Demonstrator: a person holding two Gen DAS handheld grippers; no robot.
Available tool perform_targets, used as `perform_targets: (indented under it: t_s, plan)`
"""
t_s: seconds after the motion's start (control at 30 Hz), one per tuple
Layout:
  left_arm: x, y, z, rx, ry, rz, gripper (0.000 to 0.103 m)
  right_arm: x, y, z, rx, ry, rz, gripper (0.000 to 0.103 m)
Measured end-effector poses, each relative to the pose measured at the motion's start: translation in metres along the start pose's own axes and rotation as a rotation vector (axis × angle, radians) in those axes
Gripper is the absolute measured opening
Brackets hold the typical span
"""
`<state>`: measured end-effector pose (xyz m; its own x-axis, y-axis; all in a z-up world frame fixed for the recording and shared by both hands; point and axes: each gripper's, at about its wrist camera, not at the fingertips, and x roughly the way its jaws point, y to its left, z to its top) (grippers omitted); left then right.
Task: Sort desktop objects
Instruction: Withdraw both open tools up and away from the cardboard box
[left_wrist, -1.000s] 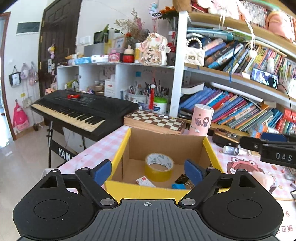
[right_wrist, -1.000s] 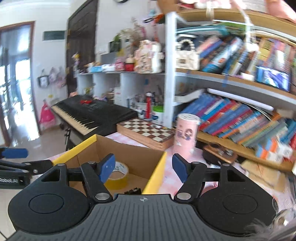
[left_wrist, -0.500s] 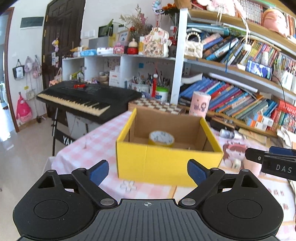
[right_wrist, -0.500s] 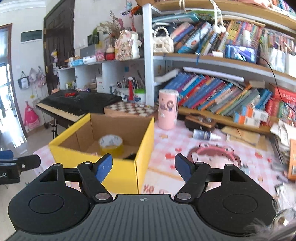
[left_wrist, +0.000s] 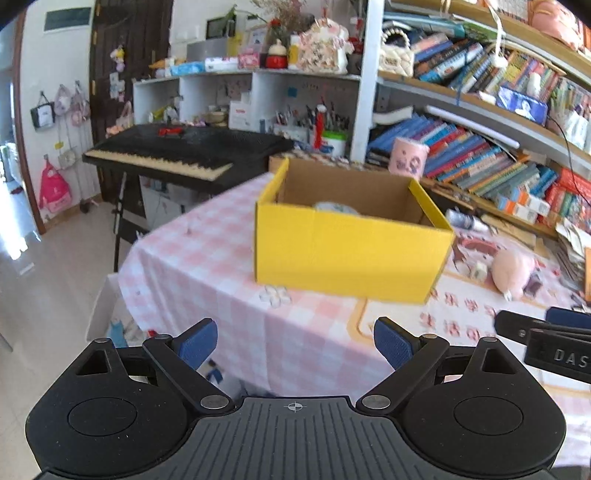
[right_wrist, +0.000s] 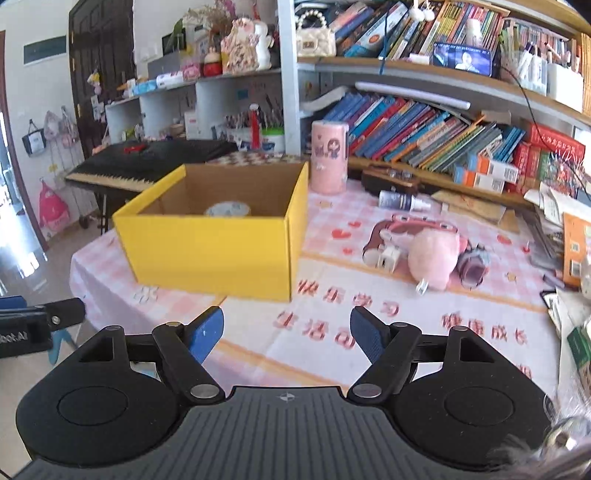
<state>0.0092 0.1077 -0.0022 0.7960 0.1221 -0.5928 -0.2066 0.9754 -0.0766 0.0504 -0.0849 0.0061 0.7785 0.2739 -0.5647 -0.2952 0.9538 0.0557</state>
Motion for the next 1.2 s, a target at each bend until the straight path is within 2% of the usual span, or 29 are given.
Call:
perform_targets:
  t_s: [0.27,0.77,1.2]
  plan:
    - [-0.005,0.0,-0.011,0.027,0.028,-0.039,0.094,-0.008,0.008,-0.015,0.008,0.047,-0.023,0.081]
    - [0.0,-0.014,-0.012,0.054,0.045,-0.086,0.094,-0.011,-0.004,-0.021,0.031,0.072,-0.079,0.082]
    - [0.023,-0.068,-0.002,0.086,0.074,-0.105,0.094,0.007,-0.064,-0.011,0.065,0.102,-0.108,0.082]
